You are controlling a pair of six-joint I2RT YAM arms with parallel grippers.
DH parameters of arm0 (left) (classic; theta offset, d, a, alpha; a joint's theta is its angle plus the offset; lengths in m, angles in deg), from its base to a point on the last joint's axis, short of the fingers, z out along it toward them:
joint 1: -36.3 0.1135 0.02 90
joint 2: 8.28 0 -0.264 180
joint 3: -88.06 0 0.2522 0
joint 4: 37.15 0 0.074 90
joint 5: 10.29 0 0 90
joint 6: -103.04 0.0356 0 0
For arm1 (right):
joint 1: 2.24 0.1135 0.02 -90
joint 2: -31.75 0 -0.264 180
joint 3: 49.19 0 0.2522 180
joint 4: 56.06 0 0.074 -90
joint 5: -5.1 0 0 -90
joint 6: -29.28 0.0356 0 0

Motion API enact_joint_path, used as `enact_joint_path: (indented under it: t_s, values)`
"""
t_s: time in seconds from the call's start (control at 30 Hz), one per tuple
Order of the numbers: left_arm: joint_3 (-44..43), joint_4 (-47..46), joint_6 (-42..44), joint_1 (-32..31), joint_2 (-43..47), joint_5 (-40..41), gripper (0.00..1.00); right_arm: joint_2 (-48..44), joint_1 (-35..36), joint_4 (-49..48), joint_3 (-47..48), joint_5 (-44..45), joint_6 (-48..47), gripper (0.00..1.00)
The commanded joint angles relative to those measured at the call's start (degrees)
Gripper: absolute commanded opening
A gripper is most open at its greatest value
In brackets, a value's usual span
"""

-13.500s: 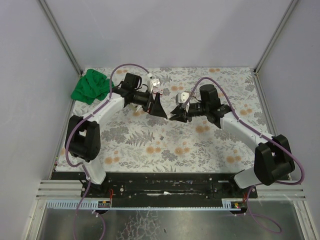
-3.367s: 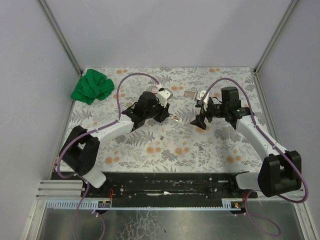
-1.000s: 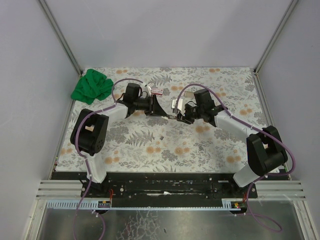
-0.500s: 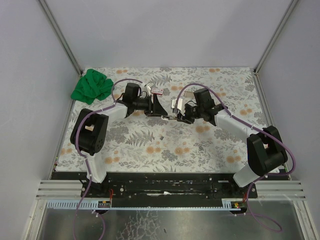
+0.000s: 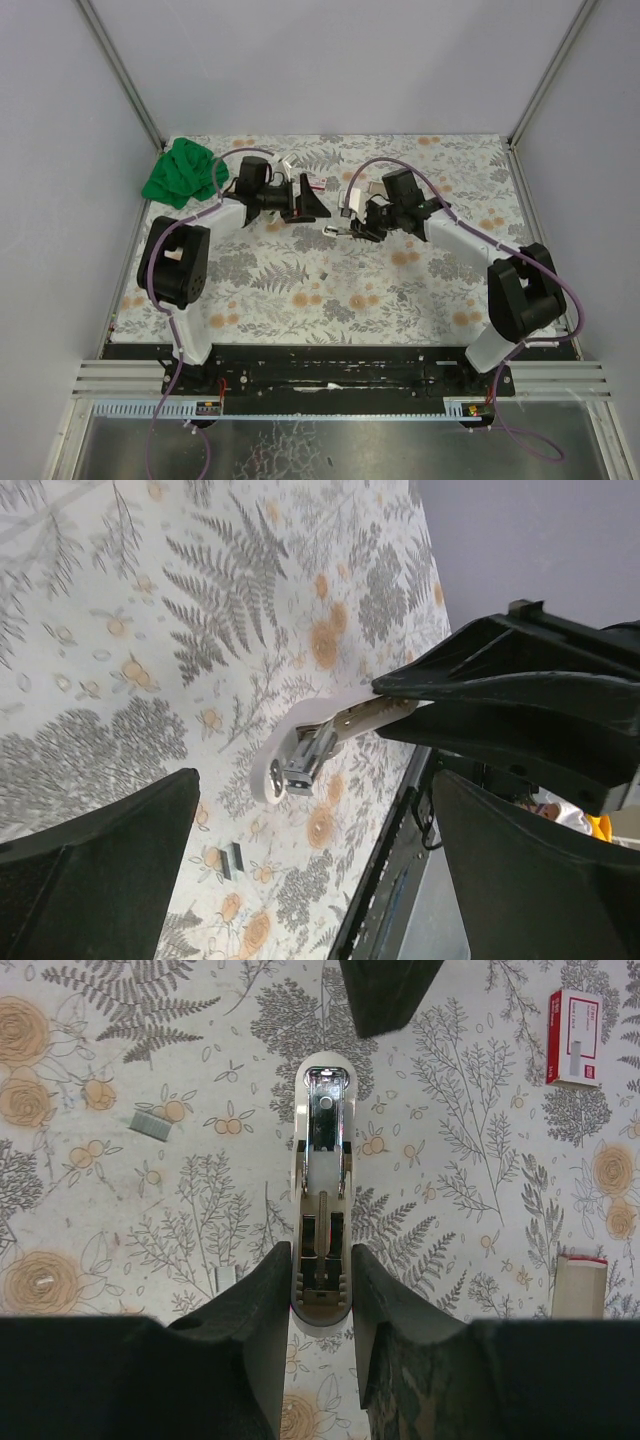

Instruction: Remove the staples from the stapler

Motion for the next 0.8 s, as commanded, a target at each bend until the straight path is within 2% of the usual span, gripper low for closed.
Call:
enact_joint_path:
  t_s: [0.0,0.2,0.37,0.77]
  values:
    - [-5.12,4.59,5.57,1.69,3.22,-1.83,1.00,2.15,0.49,1.32,5.77,2.11,-0.07,0.13]
    - [-12.29,16.44,16.09,2.20,5.76,-2.41,1.00,8.64,0.08,2.89,11.64,3.69,-1.19,0.13]
    - [-15.41,23.37,22.42,5.31,9.24,-3.09,1.00,14.31,-0.98,6.11,18.35,4.47,-2.93,0.12]
    - [-12.96,41.53,41.53,13.30,19.79,-3.03,1.00,30.98,-6.61,18.90,42.13,2.85,-10.74,0.12]
